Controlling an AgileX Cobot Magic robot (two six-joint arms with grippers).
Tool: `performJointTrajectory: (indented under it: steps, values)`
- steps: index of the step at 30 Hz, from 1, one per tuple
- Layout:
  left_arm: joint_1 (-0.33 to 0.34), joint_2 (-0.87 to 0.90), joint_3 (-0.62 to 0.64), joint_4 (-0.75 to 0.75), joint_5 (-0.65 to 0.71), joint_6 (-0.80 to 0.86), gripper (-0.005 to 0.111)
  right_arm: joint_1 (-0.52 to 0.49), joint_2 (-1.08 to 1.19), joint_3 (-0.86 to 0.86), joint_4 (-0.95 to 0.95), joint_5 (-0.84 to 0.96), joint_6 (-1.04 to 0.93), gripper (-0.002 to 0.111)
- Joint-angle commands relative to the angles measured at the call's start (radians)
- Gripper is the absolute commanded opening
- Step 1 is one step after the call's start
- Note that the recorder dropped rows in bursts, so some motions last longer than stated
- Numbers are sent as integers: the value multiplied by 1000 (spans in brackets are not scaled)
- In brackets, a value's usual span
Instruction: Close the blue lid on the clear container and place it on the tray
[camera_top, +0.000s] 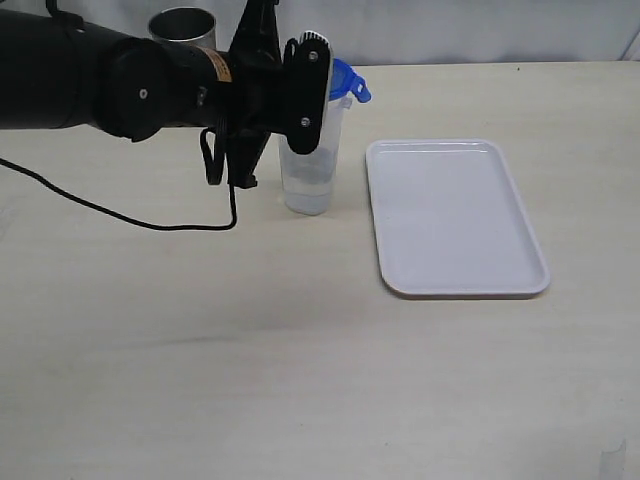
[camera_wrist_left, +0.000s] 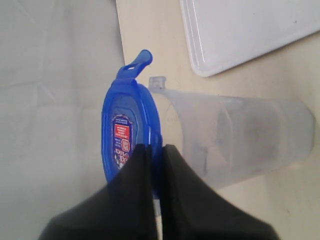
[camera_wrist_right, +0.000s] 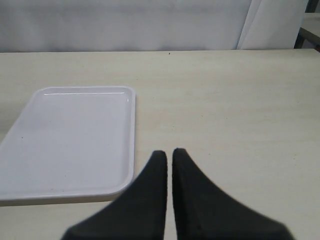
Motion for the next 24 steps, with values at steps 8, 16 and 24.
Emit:
performJointTrajectory:
  steps: [8,16,24]
  values:
    - [-2,-10,3,-2,63,-1,0,-2,-5,2,1,-11,-6,4]
    - [-2,-10,3,5,57,-1,0,-2,-5,2,1,-11,-6,4]
    - [-2,-17,3,28,26,-1,0,-2,-5,2,1,-11,-6,4]
